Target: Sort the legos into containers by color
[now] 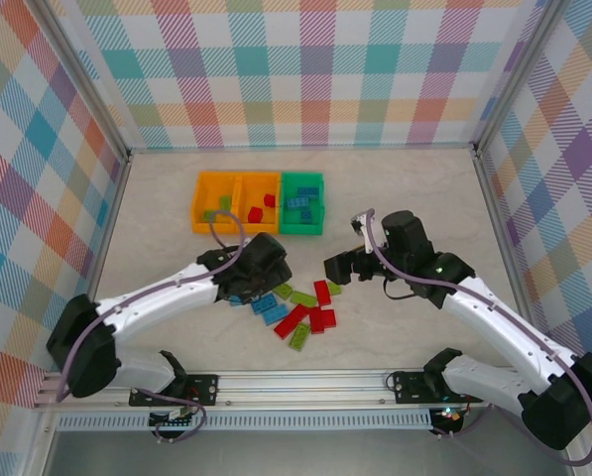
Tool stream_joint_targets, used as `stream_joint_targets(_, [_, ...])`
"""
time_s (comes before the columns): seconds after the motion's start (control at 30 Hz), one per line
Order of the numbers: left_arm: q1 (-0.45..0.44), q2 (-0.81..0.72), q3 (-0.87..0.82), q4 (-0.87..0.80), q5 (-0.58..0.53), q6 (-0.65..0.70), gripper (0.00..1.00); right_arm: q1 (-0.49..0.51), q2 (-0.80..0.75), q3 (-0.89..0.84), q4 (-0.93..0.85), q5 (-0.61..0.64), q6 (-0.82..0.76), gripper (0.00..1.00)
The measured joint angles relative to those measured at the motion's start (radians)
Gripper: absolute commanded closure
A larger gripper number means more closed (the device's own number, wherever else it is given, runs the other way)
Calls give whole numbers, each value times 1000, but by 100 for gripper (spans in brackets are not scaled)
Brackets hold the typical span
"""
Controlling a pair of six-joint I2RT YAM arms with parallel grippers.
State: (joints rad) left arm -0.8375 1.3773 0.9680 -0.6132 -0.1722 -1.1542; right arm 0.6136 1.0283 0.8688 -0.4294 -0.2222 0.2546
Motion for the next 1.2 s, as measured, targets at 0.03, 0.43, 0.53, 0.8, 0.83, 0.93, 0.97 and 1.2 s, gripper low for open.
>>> stream_joint_targets(0.03, [0,23,8,11,0,-9,20,0,7,0,0,0,0,0])
stream_joint_targets(0.43, [7,242,83,16,-31,-26,29,0,-22,0,-11,0,-1,0])
stream_joint_targets(0.53, [20,284,86,16,-30,-9,30,0,-31,1,-19,1,-5,0])
stream_joint_targets(0.8, [58,365,93,46,-8,30,44,0,-56,1,-36,4,-8,0])
stream_joint_targets(0.83, [58,371,94,46,-8,35,47,0,-56,1,-36,4,-8,0])
stream_joint_targets(0.93, [61,380,96,49,-8,47,53,0,-56,1,-36,4,-8,0])
stream_joint_targets(0.97, [62,381,97,49,-8,50,55,0,-56,1,-37,4,-8,0])
stream_joint_targets(1.2, [63,381,131,64,10,94,69,0,-54,1,-38,-13,-8,0])
